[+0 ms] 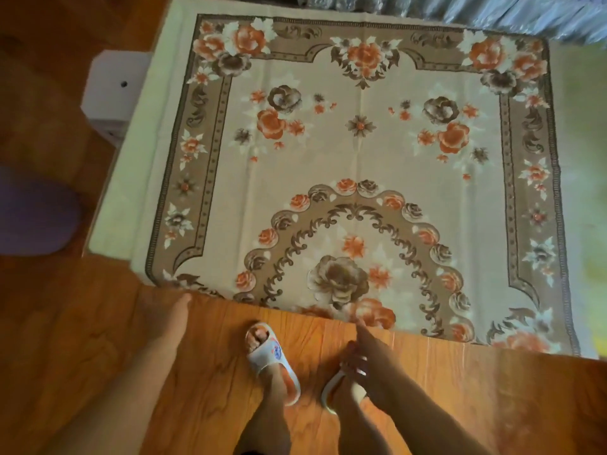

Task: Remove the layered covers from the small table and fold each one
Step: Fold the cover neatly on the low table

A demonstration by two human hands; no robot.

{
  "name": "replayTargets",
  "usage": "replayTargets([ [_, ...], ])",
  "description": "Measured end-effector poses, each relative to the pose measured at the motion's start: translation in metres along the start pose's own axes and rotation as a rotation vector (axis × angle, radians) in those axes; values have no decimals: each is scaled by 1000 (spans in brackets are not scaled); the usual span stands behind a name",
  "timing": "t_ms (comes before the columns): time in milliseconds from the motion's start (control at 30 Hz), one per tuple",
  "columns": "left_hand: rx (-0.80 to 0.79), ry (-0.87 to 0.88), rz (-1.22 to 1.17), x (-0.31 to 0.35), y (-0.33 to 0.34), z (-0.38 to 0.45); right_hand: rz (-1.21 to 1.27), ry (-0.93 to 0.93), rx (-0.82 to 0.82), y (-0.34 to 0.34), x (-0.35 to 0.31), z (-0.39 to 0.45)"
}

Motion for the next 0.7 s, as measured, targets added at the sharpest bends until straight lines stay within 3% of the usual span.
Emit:
replayTargets([
  [67,-110,-137,-194,-23,-10,51,285,0,-94,4,2,13],
  [167,-183,-156,-309,-60,-10,138,545,-131,-117,13,-8,22],
  [267,-229,-74,-343,-23,-33,97,686,-169,-102,18,-1,17],
  [400,-303,31,-333,-31,-65,83,815,-191,-68,19,4,-9],
  [500,-445,8,-395,-39,-89,82,883,-262,-39,12,6,-18],
  [600,-650,-60,-422,-45,-106,77,795,-180,-11,26,15,-35],
  [700,-613,2,-286,-48,-109,74,656,-114,86,35,26,-26],
])
Point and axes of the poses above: each hand's wrist, its own z-axis towards the middle knuckle, its own y-axis out of the palm, x = y × z, the point moved 2 cm from there along z, towards the middle knuckle, and after that the axes turned 6 degrees about z, right-handed, at the moved point
